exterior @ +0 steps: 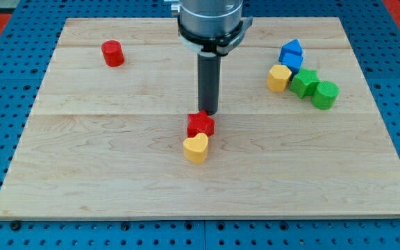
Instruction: Slide the red circle to the red center
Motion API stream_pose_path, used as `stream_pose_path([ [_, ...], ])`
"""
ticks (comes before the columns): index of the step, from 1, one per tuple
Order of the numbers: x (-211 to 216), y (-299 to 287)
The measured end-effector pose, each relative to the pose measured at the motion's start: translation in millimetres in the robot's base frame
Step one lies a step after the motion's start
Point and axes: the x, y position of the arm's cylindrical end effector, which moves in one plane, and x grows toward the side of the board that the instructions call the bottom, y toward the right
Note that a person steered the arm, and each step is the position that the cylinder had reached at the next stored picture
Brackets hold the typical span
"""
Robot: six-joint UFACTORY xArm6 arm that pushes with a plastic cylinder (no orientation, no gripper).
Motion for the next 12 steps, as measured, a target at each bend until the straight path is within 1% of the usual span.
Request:
stream_pose_path([
  [2, 53.9, 0.0],
  [3, 21.6, 2.6],
  [4, -74.6, 9.9],
  [5, -147.7, -16.9],
  [6, -163.0, -100.1],
  [7, -161.9, -187.8],
  [8, -181.7, -208.4],
  [9, -114.3, -254.8],
  [10, -68.3, -202.8],
  [11, -115.4, -222.2],
  [12, -119.2, -254.6],
])
